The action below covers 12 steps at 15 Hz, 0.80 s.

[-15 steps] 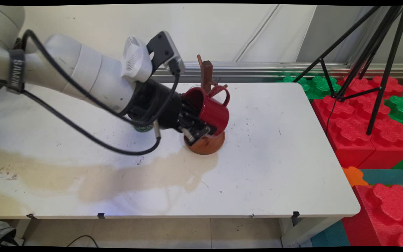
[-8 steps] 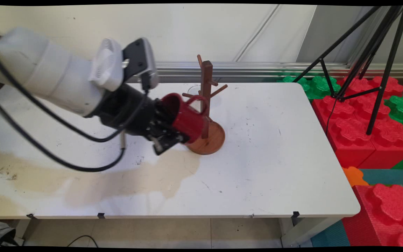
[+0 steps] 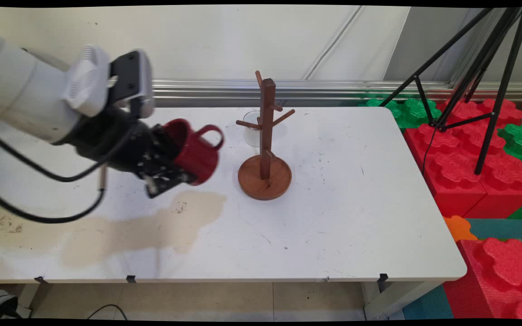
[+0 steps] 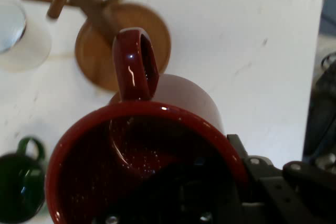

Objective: Place the picked object on the table

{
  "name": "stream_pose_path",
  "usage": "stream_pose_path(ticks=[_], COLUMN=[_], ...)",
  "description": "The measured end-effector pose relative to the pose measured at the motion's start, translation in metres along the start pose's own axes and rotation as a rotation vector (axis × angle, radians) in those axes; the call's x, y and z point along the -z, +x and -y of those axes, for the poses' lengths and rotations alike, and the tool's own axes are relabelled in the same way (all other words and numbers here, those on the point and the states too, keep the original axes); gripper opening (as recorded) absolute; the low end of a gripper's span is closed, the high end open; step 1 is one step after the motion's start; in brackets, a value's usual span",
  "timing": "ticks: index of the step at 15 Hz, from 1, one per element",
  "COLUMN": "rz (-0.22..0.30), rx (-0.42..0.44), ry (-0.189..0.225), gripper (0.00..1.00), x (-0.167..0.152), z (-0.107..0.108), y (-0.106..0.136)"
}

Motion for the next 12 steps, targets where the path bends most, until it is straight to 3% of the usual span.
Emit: stream_pose_path(ticks=[5, 12], rz=[0.089, 0.179], rx=[-0.042, -0.105], ry=[0.007, -0.022], gripper=[0.0, 0.0], x=[0.02, 0.014], z=[0.015, 0.023], y=[-0.033, -0.046])
